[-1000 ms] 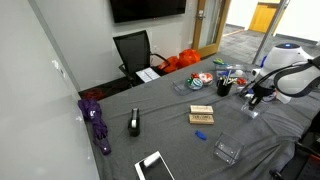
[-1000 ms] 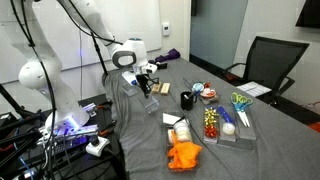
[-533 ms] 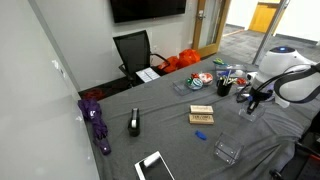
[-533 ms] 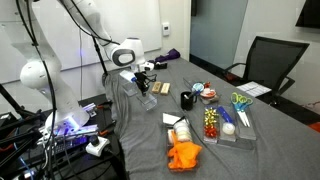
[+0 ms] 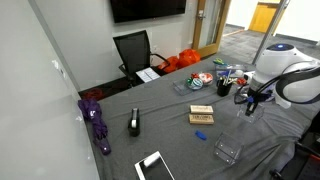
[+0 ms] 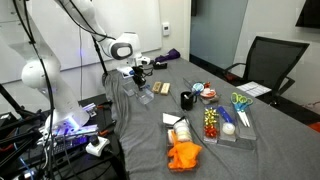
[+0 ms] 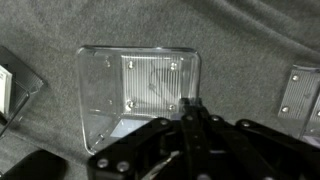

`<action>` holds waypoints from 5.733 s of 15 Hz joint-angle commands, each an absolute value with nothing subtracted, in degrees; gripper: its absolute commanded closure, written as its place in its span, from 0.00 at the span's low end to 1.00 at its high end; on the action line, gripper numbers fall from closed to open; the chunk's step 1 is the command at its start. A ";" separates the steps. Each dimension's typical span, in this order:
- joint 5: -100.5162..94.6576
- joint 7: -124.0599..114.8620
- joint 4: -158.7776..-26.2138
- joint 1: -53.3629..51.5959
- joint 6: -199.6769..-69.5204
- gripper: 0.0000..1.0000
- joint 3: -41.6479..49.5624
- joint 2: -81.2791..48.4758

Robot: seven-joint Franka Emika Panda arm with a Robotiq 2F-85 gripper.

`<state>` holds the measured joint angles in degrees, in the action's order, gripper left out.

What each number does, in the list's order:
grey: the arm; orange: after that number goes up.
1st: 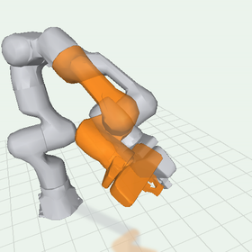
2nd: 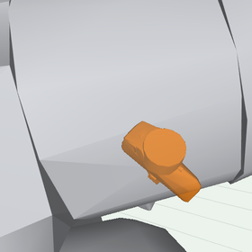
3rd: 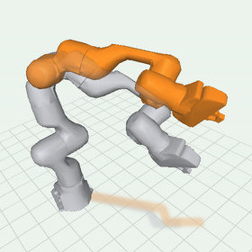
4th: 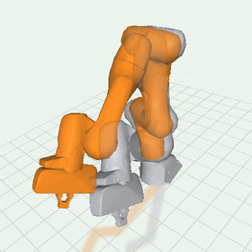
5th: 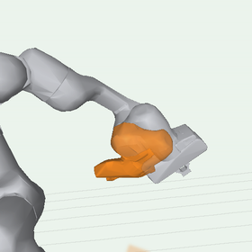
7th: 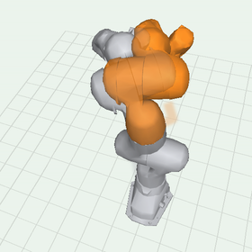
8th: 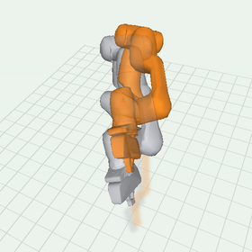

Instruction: Pick up the clear bowl on the right and place it inside the clear bowl on the left

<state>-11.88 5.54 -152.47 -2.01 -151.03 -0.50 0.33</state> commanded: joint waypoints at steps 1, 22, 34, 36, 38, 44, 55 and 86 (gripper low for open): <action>-10.12 4.91 -153.66 -3.26 -147.45 0.99 -2.40 4.26; -2.49 2.91 -152.29 -7.08 -142.90 0.95 -5.95 8.84; -0.43 4.11 -151.35 -10.08 -139.38 0.99 -7.25 10.56; 1.33 4.50 -150.66 -11.15 -137.45 0.99 -7.75 10.72; 3.28 4.83 -150.00 -12.18 -135.77 0.99 -8.26 10.85; 5.50 3.22 -147.96 -13.78 -133.65 0.99 -9.93 9.23; 3.56 -8.38 -143.67 -14.39 -133.78 0.99 -14.37 2.41; 2.59 -11.30 -142.95 -15.25 -139.73 0.99 -14.79 -2.20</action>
<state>2.56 -11.34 -142.99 -15.28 -139.85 -14.77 -2.24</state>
